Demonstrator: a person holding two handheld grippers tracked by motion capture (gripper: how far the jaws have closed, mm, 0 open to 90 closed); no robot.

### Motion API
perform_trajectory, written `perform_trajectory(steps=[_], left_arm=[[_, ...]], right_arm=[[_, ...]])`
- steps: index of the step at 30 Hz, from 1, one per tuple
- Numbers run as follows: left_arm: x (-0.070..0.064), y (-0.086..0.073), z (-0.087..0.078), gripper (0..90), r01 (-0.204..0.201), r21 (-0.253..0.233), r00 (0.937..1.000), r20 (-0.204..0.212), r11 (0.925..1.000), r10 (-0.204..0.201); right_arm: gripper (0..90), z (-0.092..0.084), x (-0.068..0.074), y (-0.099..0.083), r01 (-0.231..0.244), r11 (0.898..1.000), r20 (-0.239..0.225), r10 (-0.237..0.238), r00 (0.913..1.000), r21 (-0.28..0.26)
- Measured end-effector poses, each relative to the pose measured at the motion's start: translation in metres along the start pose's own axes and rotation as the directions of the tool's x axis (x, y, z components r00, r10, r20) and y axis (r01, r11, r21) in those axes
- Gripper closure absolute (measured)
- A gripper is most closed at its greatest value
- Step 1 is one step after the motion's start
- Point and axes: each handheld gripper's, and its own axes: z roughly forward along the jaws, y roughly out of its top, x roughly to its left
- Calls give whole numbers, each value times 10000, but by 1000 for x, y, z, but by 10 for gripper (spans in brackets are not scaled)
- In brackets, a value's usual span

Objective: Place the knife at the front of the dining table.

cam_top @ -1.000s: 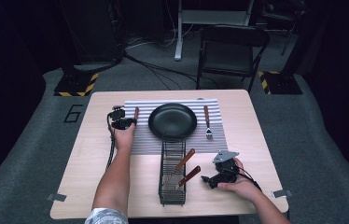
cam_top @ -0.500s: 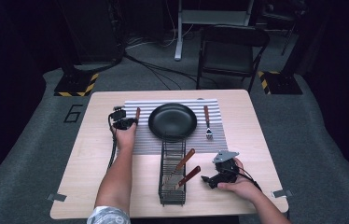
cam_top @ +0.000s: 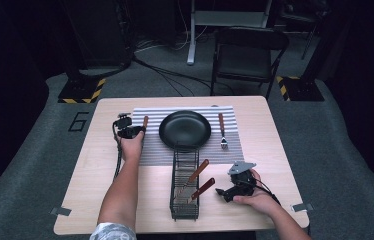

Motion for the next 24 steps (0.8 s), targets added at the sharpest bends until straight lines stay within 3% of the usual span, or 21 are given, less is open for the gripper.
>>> perform_trajectory(steps=[3,10,14,21,24], left_arm=[[-1,0,-3,650,-22,111,10000,-19,9999,22],[-5,2,-15,617,-567,70,9984,61,9984,567],[-12,2,-27,594,-1173,-141,9925,339,9930,1178],[-18,-2,-47,554,-1399,-288,9856,914,9897,1420],[-19,-5,-58,548,-1645,-402,9797,1098,9856,1680]], right_arm=[[0,0,0,0,32,10000,-3,-32,10000,-5],[0,0,0,0,33,10000,2,-33,10000,-6],[0,0,0,0,-3,10000,0,3,10000,2],[0,0,0,0,26,10000,4,-26,10000,-15],[0,0,0,0,-7,10000,2,7,10000,1]])
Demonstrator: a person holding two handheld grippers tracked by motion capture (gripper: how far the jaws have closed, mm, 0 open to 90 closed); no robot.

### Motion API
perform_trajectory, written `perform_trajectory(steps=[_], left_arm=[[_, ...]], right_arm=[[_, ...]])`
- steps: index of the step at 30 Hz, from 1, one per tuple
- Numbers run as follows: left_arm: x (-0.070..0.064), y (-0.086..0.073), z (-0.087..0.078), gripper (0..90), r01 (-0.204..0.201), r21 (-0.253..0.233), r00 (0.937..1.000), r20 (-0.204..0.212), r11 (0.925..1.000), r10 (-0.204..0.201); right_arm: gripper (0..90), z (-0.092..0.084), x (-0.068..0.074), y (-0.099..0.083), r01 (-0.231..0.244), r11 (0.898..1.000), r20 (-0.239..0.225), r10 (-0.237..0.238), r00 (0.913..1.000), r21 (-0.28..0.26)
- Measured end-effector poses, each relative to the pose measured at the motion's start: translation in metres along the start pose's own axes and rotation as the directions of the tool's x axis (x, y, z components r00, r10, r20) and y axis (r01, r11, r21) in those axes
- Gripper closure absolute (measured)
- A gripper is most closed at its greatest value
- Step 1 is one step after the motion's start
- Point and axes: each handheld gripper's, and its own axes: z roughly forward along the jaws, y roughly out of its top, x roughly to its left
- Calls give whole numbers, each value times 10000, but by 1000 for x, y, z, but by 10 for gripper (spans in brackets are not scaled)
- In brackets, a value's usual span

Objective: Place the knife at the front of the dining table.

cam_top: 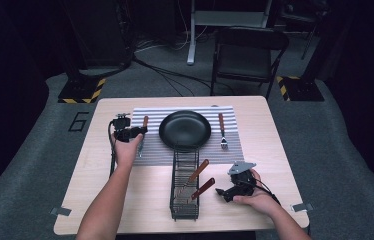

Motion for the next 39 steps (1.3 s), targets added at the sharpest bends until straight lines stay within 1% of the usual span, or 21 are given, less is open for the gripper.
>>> perform_trajectory(steps=[1,2,6,8,9,11,13,14,16,18,20,22,25,27,28,30,32,35,36,38,39], left_arm=[[0,-1,-4,543,-71,-23,10000,54,10000,71],[0,-3,-9,540,-3,-45,9999,163,10000,4],[1,-9,-23,519,-131,-137,9996,237,9998,134],[2,-12,-29,511,-252,-50,9995,199,9997,253],[3,-14,-33,505,-378,-95,9991,184,9992,380],[4,-18,-39,500,-471,-94,9987,198,9988,473],[4,-23,-45,497,-691,-16,9975,146,9976,691],[5,-25,-48,495,-919,8,9957,126,9958,918],[6,-29,-55,492,-1095,-2,9939,126,9940,1095],[6,-32,-59,494,-1026,70,9946,168,9947,1025],[6,-37,-64,494,-1190,158,9927,206,9928,1186],[5,-40,-68,495,-1400,274,9900,216,9898,1394],[4,-45,-76,493,-1831,326,9827,349,9825,1820],[3,-50,-80,487,-2070,278,9773,521,9779,2054],[3,-53,-83,484,-2214,285,9733,692,9748,2191],[3,-56,-86,472,-2329,386,9700,806,9717,2293],[4,-62,-90,463,-2529,473,9646,902,9663,2480],[7,-71,-91,453,-2776,504,9583,856,9594,2728],[10,-75,-92,449,-2965,653,9528,884,9528,2905],[14,-81,-93,447,-3028,691,9511,863,9505,2967],[17,-84,-93,444,-2950,687,9534,870,9530,2889]], right_arm=[[0,0,0,0,2,10000,-2,-2,10000,3],[0,0,0,0,5,10000,-2,-5,10000,0],[0,0,0,0,29,10000,0,-29,10000,-7],[0,0,0,0,25,10000,-1,-25,10000,-10],[0,0,0,0,28,10000,0,-28,10000,-1],[0,0,0,0,27,10000,1,-27,10000,-7],[0,0,0,0,25,10000,-2,-25,10000,-6],[0,0,0,0,32,10000,0,-32,10000,-9],[0,0,0,0,29,10000,0,-29,10000,-6],[0,0,0,0,4,10000,-1,-4,10000,0],[0,0,0,0,-1,10000,0,1,10000,-1],[0,0,0,0,-2,10000,3,2,10000,-4],[0,0,0,0,0,10000,0,0,10000,-1],[0,0,0,0,33,10000,0,-33,10000,-9],[0,0,0,0,1,10000,1,-1,10000,0],[0,0,0,0,30,10000,-1,-30,10000,-7],[0,0,0,0,30,10000,0,-30,10000,-5],[0,0,0,0,-1,10000,0,1,10000,0],[0,0,0,0,1,10000,-1,-1,10000,1],[0,0,0,0,2,10000,2,-2,10000,0],[0,0,0,0,3,10000,2,-3,10000,0]])
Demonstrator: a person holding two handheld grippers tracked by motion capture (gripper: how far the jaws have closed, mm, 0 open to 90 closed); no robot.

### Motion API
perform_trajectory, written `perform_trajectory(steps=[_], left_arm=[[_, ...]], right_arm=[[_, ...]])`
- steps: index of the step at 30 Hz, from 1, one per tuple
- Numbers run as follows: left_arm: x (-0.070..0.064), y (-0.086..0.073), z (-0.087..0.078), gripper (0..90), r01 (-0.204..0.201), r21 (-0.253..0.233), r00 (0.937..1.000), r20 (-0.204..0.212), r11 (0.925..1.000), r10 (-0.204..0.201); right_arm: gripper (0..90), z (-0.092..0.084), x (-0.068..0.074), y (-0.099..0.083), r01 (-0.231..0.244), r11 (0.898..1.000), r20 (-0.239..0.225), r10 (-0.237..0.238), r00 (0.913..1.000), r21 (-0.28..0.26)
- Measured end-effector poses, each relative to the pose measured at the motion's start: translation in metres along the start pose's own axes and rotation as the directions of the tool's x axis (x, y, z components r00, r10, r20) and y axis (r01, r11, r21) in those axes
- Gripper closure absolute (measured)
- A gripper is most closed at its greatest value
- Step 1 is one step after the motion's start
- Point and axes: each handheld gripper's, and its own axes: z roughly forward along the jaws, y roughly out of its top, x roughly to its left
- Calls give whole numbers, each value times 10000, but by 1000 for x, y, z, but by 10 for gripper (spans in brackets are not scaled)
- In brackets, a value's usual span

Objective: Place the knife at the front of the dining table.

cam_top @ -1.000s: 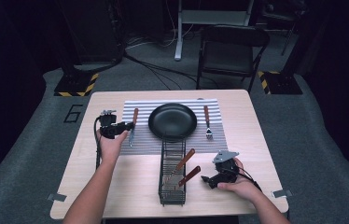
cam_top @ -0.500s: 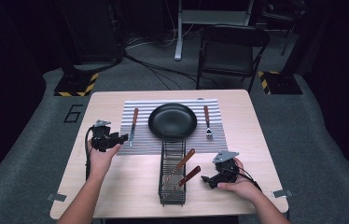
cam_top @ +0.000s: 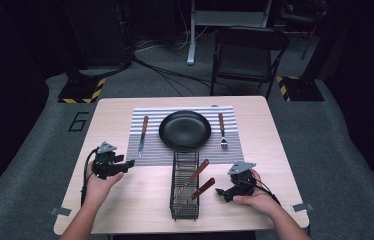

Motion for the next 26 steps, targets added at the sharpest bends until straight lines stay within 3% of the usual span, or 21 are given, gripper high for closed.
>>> perform_trajectory(steps=[14,20,26], left_arm=[[25,-33,3,428,464,-363,9974,-536,9983,-483],[38,-41,3,420,922,-540,9910,-921,9943,-969],[46,-46,2,379,779,-534,9817,-1700,9955,-860]], right_arm=[[0,1,0,0,69,10000,40,-69,10000,-62],[0,1,-1,1,115,9999,47,-115,9999,-64],[0,1,-1,1,117,9999,47,-116,9999,-64]])
